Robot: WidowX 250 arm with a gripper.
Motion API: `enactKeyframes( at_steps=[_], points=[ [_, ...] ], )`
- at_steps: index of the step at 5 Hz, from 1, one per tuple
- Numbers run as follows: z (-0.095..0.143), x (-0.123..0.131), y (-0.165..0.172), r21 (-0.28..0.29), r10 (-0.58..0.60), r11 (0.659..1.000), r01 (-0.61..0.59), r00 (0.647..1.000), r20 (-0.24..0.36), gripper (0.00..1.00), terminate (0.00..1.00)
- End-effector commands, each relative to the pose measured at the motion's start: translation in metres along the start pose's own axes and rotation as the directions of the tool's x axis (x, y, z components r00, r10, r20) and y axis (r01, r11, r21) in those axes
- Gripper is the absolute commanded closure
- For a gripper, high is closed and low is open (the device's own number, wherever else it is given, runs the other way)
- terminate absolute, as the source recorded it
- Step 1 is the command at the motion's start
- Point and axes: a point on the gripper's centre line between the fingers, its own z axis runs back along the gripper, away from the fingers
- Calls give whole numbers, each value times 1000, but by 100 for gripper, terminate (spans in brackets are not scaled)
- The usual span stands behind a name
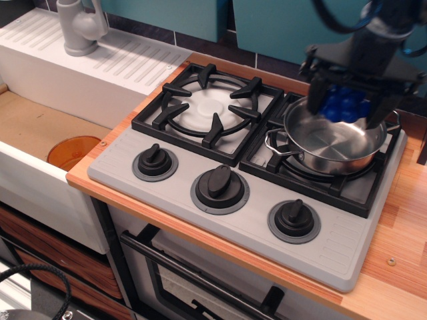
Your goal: Put pot or pan on stove and put blueberry in pot or pan
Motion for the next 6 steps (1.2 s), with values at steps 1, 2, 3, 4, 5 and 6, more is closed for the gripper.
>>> enactKeyframes(
  at_steps=[1,2,3,4,5,6],
  points=[
    [-3,4,-11,-26,5,1000,-4,999,47,0,0],
    [6,5,-11,-28,7,1000,-6,1000,22,0,0],
    [18,6,-10,-19,4,1000,-4,1000,5,0,0],
    [34,8,-4,-12,-10,1000,10,1000,-21,0,0],
    [39,13,10,-14,-40,999,40,999,-25,0,0],
    [34,20,23,-20,-64,998,64,998,-11,0,0]
  ],
)
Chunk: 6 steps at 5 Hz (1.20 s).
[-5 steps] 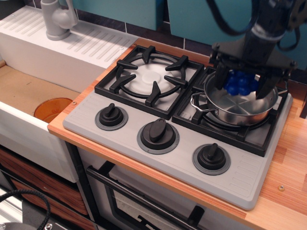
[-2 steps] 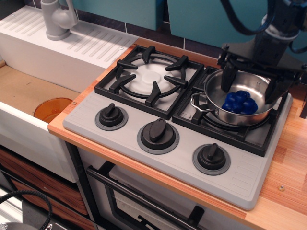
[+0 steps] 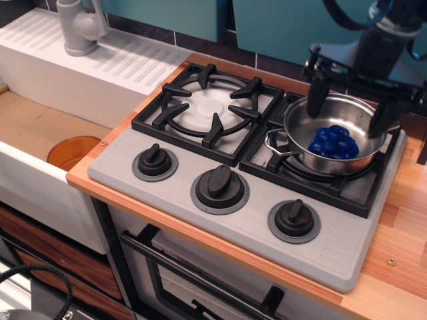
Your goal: Put pot or pan on stove and put blueberry in pot or pan
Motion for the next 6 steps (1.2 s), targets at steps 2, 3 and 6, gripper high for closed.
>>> enactKeyframes(
  at_steps=[2,3,6],
  points=[
    [15,22,7,-62,29,998,-24,996,81,0,0],
    [15,5,-1,-67,42,997,-36,996,79,0,0],
    [7,-54,-13,-77,58,996,-50,992,111,0,0]
  ],
)
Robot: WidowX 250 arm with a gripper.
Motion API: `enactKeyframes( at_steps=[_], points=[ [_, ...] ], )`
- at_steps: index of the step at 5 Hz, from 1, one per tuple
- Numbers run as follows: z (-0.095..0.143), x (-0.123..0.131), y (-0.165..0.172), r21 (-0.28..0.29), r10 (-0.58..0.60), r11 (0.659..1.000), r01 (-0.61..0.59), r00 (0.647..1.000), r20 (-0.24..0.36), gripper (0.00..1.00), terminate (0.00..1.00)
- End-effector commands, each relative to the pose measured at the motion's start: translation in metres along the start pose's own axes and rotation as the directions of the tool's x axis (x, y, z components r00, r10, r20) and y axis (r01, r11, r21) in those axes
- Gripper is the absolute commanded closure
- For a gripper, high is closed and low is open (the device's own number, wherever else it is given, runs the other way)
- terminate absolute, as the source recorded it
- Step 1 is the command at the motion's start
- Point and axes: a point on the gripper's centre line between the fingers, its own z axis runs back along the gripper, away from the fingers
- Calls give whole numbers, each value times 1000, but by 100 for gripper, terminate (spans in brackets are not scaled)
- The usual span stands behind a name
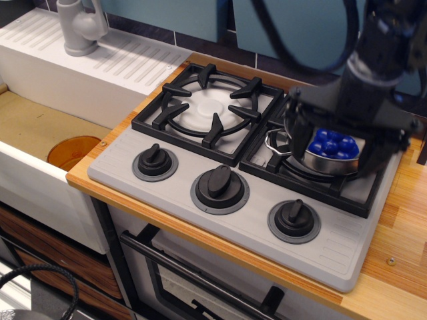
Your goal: Put pot or pan on stove and put blueberry in pot or pan
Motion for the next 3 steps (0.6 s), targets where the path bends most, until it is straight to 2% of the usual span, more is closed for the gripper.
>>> enactKeyframes(
  at_steps=[1,2,3],
  points=[
    [18,-6,-2,-36,24,999,-22,999,42,0,0],
    [21,-3,-1,-15,16,1000,-15,999,45,0,0],
    [22,8,1,-40,38,999,-37,999,23,0,100]
  ],
)
